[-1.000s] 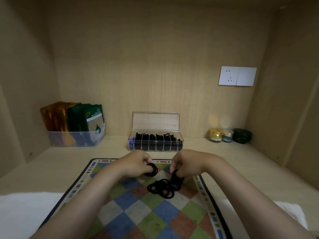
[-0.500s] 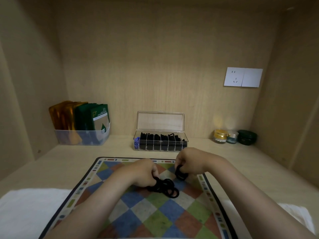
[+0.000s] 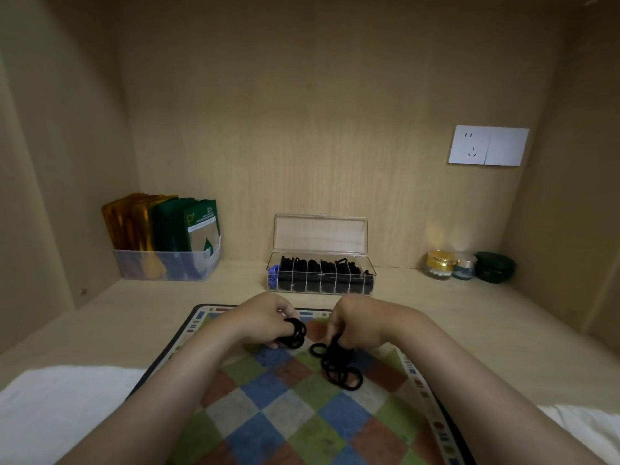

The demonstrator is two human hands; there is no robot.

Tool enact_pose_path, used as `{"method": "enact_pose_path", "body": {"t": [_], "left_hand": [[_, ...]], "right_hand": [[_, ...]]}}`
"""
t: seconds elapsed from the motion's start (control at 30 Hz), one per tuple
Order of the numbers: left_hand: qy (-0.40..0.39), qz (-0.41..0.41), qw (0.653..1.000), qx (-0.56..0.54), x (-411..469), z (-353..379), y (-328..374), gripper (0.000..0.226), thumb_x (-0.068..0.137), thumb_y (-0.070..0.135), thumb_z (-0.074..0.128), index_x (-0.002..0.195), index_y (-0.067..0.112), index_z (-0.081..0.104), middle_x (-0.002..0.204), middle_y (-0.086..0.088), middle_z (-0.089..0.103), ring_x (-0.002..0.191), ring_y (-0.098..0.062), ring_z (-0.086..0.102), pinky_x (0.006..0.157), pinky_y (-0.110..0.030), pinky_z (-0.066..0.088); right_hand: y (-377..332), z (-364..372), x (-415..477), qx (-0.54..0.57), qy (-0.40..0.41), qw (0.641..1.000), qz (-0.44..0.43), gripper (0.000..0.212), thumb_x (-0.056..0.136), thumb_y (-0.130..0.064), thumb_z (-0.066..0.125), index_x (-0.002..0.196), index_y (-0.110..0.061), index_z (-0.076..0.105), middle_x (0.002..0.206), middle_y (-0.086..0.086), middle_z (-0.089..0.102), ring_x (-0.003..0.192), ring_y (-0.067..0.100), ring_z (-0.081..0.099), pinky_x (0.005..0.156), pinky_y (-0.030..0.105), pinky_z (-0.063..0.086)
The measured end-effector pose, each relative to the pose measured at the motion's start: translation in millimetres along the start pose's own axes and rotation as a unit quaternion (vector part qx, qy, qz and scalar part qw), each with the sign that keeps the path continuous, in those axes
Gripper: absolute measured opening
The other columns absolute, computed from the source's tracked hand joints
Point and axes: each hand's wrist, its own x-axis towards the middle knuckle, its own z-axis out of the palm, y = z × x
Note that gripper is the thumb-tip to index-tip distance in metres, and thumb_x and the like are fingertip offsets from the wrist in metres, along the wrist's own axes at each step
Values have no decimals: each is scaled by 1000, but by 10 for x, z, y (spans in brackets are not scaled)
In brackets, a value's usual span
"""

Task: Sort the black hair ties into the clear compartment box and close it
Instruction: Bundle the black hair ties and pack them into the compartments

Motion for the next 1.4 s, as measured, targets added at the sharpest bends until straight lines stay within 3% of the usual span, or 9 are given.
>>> {"method": "enact_pose_path", "body": {"t": [0.2, 0.37, 0.53, 0.7, 0.83, 0.93, 1.03, 1.13, 1.4], "left_hand": [[43, 14, 998, -49, 149, -13, 91, 14, 93, 11, 62, 88, 20, 71, 98, -8, 71, 80, -20, 73, 68, -27, 61], [74, 24, 992, -101, 390, 76, 226, 21, 92, 8, 62, 98, 21, 77, 93, -2, 75, 83, -19, 75, 68, -26, 61], [73, 43, 989, -123, 611, 221, 289, 19, 92, 13, 65, 96, 25, 79, 83, -1, 77, 76, -16, 73, 67, -27, 61], [52, 32, 990, -131, 760, 319, 230, 17, 92, 15, 65, 83, 19, 79, 79, -5, 76, 68, -16, 67, 76, -38, 60], [-15, 23, 973, -229, 772, 297, 141, 15, 92, 16, 68, 102, 13, 78, 95, -4, 75, 78, -8, 67, 72, -23, 58], [-64, 11, 952, -299, 752, 241, 133, 28, 96, 6, 53, 118, 8, 71, 116, -13, 70, 102, -19, 66, 80, -24, 57], [-90, 11, 927, -364, 726, 226, 158, 31, 98, 20, 54, 123, 6, 66, 122, -12, 68, 110, -22, 63, 90, -31, 53], [-76, 62, 960, -261, 734, 277, 136, 26, 93, 28, 66, 119, 23, 69, 119, 2, 71, 111, -11, 65, 95, -28, 54], [-33, 82, 961, -263, 741, 321, 43, 29, 101, 17, 53, 128, 16, 65, 121, -1, 70, 112, -14, 65, 88, -26, 57]], "right_hand": [[138, -81, 55, 117, 17, 993, 15, 25, 87, -3, 64, 84, -24, 77, 90, -1, 77, 82, 18, 74, 77, 37, 62], [252, -212, 62, 277, 77, 958, 21, 12, 92, -4, 64, 93, -12, 72, 83, 7, 77, 66, 20, 73, 51, 29, 55], [283, -212, 159, 402, 70, 913, 10, 15, 94, -6, 64, 104, 4, 68, 74, 6, 73, 56, 16, 68, 42, 23, 49], [344, -81, 387, 371, 129, 919, 28, 13, 96, -9, 61, 100, 1, 67, 81, 22, 73, 54, 21, 67, 38, 25, 46], [404, 21, 502, 321, 152, 934, 37, 12, 97, -9, 57, 94, -4, 67, 83, 24, 73, 56, 27, 68, 40, 28, 48], [425, 91, 548, 302, 163, 938, 45, 13, 96, -8, 56, 90, -10, 67, 63, 13, 70, 52, 27, 65, 41, 29, 48], [423, 115, 560, 273, 200, 939, 57, 8, 92, -9, 61, 88, -12, 67, 52, -3, 64, 40, 10, 59, 40, 26, 46], [413, 132, 568, 214, 237, 947, 42, 2, 83, -16, 68, 82, -18, 69, 68, -4, 67, 51, 3, 59, 47, 21, 47], [496, 183, 570, 204, 253, 946, -1, 6, 82, -24, 72, 82, -24, 67, 75, -6, 66, 60, 0, 57, 58, 21, 49]]}}
